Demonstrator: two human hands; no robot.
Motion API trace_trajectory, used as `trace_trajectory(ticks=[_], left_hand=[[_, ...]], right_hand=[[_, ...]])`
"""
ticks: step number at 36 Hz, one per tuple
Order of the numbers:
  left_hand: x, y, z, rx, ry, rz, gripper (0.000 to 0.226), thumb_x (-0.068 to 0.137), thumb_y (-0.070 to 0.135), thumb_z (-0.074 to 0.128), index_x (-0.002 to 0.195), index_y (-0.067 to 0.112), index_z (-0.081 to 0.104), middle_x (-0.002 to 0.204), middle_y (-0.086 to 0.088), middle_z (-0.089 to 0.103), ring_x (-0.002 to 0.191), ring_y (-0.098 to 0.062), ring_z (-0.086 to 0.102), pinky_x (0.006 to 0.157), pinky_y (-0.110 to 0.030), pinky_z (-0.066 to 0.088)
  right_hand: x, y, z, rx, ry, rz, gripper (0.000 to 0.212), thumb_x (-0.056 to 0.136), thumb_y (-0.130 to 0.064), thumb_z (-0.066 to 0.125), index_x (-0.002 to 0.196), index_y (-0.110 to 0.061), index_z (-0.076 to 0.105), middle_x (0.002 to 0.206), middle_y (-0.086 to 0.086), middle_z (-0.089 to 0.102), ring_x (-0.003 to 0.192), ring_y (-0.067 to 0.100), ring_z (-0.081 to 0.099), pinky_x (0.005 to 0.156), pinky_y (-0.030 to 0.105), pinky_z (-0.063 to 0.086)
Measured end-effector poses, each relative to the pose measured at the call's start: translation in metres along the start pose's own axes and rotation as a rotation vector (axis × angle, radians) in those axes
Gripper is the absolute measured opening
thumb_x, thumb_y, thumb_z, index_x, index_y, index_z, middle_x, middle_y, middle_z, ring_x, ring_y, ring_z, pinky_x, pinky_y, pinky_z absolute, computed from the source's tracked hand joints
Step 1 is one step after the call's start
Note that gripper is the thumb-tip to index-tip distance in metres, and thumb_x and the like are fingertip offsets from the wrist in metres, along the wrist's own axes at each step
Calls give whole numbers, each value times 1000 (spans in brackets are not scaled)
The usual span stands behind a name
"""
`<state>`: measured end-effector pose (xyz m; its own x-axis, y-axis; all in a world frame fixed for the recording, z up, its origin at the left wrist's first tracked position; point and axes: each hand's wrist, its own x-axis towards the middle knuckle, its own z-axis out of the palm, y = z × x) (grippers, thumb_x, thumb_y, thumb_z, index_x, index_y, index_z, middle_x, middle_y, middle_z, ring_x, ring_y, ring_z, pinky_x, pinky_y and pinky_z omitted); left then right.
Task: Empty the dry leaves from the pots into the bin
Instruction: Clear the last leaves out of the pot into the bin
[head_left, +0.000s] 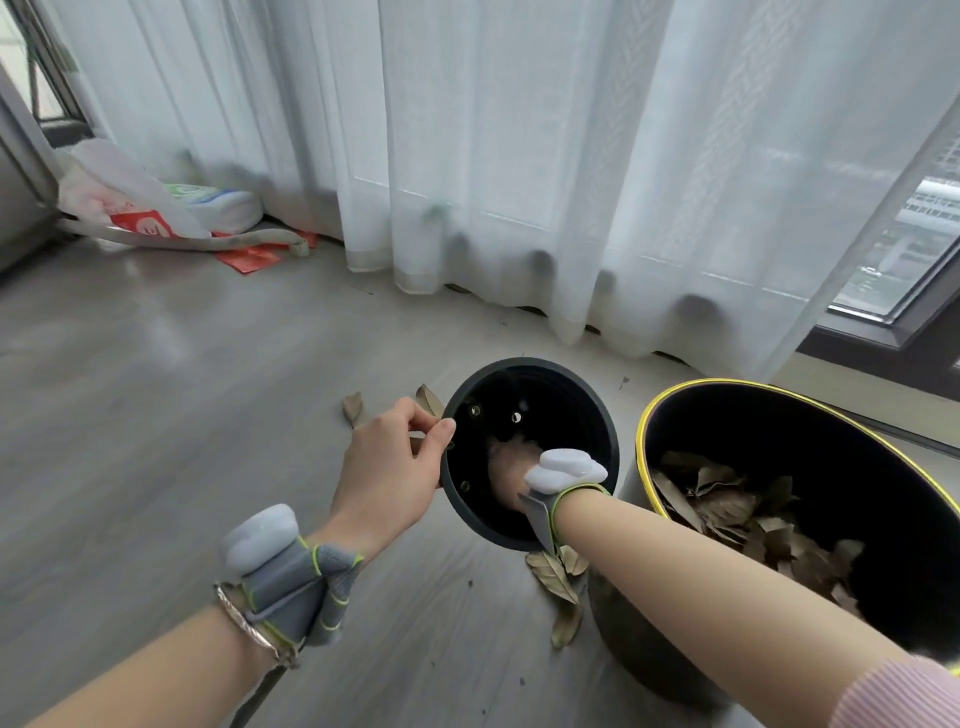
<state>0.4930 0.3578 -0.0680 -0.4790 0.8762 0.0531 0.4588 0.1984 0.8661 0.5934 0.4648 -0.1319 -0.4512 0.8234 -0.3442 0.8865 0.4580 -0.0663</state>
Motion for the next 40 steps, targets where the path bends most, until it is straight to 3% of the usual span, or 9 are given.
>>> trace_trajectory(ticks=[2, 9, 15, 28, 33, 37, 40], left_hand=[[-1, 1, 1, 2, 1, 13, 21, 91, 26, 59, 71, 22, 52, 76, 9, 66, 67, -16, 71, 73, -41, 59], [0, -1, 0, 26, -1, 25, 20, 91, 28, 59, 73, 22, 53, 78, 8, 66, 66, -15, 71, 74, -42, 58], [1, -2, 0, 19, 1, 34, 20, 91, 27, 59, 72, 23, 53, 78, 9, 66, 69, -14, 71, 74, -43, 59], [3, -9, 1, 14, -3, 36, 19, 92, 26, 59, 74, 21, 54, 77, 12, 64, 69, -16, 71, 73, -42, 59], [7, -11, 1, -10, -2, 9, 20, 93, 24, 58, 74, 20, 53, 73, 12, 63, 67, -18, 71, 73, -42, 59], [12, -19, 5, -11, 3, -28, 19, 93, 23, 58, 75, 18, 54, 74, 6, 65, 68, -18, 71, 72, -41, 60], [14, -23, 10, -38, -3, -59, 18, 93, 20, 57, 76, 16, 54, 74, 8, 62, 69, -12, 68, 68, -36, 61]], right_hand=[[2, -2, -1, 24, -16, 6, 35, 98, -13, 34, 129, -6, 49, 132, 17, 53, 118, 32, 56, 92, 35, 46], [-1, -11, -13, -21, -34, 8, 32, 93, 0, 47, 123, -1, 58, 127, 14, 60, 118, 27, 58, 93, 29, 45], [-2, -11, -12, 1, -17, -5, 31, 92, 1, 46, 119, -1, 60, 122, 14, 63, 112, 30, 62, 87, 33, 47], [-6, -12, -21, 123, -40, 14, 34, 91, 2, 46, 124, 1, 55, 129, 17, 57, 118, 31, 57, 93, 31, 45], [-10, -9, -36, 278, -3, -4, 31, 93, -5, 48, 122, 1, 59, 123, 16, 60, 112, 29, 60, 92, 30, 47], [-24, 1, -54, 489, -18, -26, 28, 83, -6, 66, 111, -6, 68, 97, 13, 65, 84, 30, 68, 74, 33, 59], [-45, 18, -71, 643, -45, -56, 27, 78, -5, 72, 106, -8, 72, 92, 10, 66, 79, 26, 69, 69, 31, 60]])
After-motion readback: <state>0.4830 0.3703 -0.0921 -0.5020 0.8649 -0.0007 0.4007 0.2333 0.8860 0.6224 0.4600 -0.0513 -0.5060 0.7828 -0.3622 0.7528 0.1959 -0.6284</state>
